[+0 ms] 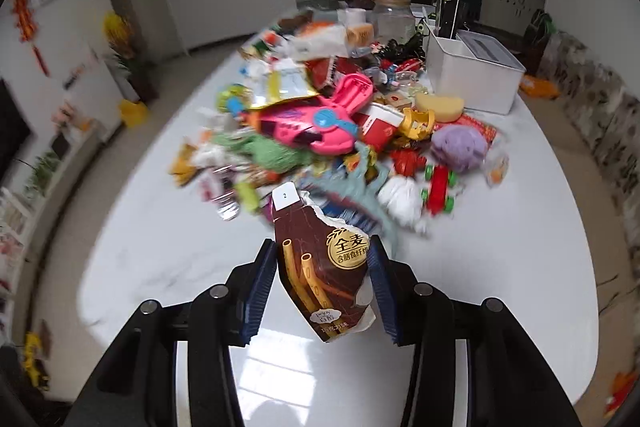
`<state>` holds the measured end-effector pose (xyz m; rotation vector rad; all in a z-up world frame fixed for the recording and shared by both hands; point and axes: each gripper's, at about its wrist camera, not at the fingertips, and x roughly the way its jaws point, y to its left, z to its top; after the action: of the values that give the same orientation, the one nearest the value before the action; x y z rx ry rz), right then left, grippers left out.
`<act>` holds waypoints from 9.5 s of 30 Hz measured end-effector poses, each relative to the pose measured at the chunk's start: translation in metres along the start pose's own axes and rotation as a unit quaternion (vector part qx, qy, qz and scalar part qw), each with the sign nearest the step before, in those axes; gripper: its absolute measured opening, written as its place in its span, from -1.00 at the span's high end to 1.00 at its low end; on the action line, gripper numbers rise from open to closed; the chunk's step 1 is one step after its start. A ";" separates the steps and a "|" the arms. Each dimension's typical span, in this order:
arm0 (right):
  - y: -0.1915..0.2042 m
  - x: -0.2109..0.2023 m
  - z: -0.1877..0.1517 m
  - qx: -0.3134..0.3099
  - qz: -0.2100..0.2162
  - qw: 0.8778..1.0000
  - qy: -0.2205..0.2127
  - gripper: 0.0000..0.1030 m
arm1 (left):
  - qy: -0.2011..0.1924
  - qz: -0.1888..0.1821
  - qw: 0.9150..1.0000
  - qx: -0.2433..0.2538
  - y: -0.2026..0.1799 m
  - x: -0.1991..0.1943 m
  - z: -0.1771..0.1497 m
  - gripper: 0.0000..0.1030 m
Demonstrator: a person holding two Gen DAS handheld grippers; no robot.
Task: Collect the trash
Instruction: 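Lower both tools into the cardboard box and release the packet and snack bag, then grasp the green dinosaur with the right tool while the left tool grasps the navy box, then lower both tools over the cardboard box and open them to drop dinosaur and navy box, then grasp the magenta ball with the left tool while the right tool grasps the brown tape roll, then lower both tools over the cardboard box and release the ball and tape roll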
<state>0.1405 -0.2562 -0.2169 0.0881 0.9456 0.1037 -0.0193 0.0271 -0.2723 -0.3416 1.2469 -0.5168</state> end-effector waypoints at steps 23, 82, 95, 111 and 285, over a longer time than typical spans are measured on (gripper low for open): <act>-0.046 0.158 -0.384 0.116 -0.065 0.933 0.336 -0.46 | 0.298 0.132 0.945 -0.009 0.096 0.303 -0.134 -0.28; -0.042 -0.026 -0.024 0.016 -0.045 0.999 -0.017 -0.06 | -0.028 0.154 0.981 0.114 -0.045 0.039 -0.006 -0.69; -0.082 -0.123 -0.140 0.153 -0.016 0.988 -0.032 -0.06 | -0.015 0.165 0.965 0.204 -0.121 0.185 0.190 -0.69; -0.088 -0.125 -0.148 0.151 0.006 0.988 -0.020 -0.06 | 0.001 0.128 0.974 0.185 -0.146 0.170 0.205 -0.23; -0.009 -0.070 -0.111 0.039 0.116 0.992 0.043 0.05 | -0.097 0.246 0.961 0.077 -0.056 0.029 0.076 0.35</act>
<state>0.0105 -0.2705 -0.2262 0.2670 1.0222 0.2876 0.0499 -0.0384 -0.2446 0.0552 1.0444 -0.1451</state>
